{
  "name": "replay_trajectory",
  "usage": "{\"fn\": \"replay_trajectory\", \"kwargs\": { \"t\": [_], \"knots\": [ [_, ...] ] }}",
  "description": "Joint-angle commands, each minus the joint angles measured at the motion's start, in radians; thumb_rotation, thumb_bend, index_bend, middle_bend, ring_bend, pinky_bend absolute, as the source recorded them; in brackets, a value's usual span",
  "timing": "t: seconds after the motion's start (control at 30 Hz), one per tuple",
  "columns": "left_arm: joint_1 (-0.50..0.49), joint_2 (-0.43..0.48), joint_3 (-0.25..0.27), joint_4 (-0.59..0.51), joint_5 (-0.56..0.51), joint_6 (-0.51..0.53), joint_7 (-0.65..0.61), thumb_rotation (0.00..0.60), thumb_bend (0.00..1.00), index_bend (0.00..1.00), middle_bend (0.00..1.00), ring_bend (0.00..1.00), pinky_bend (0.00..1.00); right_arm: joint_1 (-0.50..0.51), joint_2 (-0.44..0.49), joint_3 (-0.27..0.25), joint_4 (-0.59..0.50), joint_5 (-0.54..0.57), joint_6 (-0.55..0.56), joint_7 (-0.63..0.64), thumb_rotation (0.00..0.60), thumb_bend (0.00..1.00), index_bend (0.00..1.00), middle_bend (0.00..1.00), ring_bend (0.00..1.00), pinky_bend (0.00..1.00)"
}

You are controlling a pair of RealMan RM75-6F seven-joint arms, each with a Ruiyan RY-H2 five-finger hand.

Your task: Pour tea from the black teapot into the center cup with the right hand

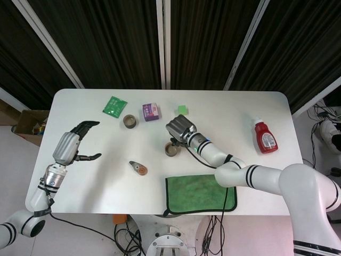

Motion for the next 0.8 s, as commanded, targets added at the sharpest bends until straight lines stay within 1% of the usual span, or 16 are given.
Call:
{"fn": "replay_trajectory", "kwargs": {
  "t": [0.03,0.8],
  "knots": [
    [0.0,-0.001,0.0,0.001,0.0,0.0,-0.002,0.6,0.06,0.17,0.18,0.16,0.3,0.008,-0.004,-0.005,0.002,0.006,0.001,-0.009,0.574,0.84,0.99,0.94,0.78,0.49],
    [0.0,0.001,-0.001,0.008,0.001,0.006,-0.015,0.6,0.06,0.17,0.18,0.16,0.3,0.056,-0.015,-0.034,-0.007,0.059,0.026,-0.067,0.577,0.85,1.0,0.94,0.78,0.49]
  ]
}}
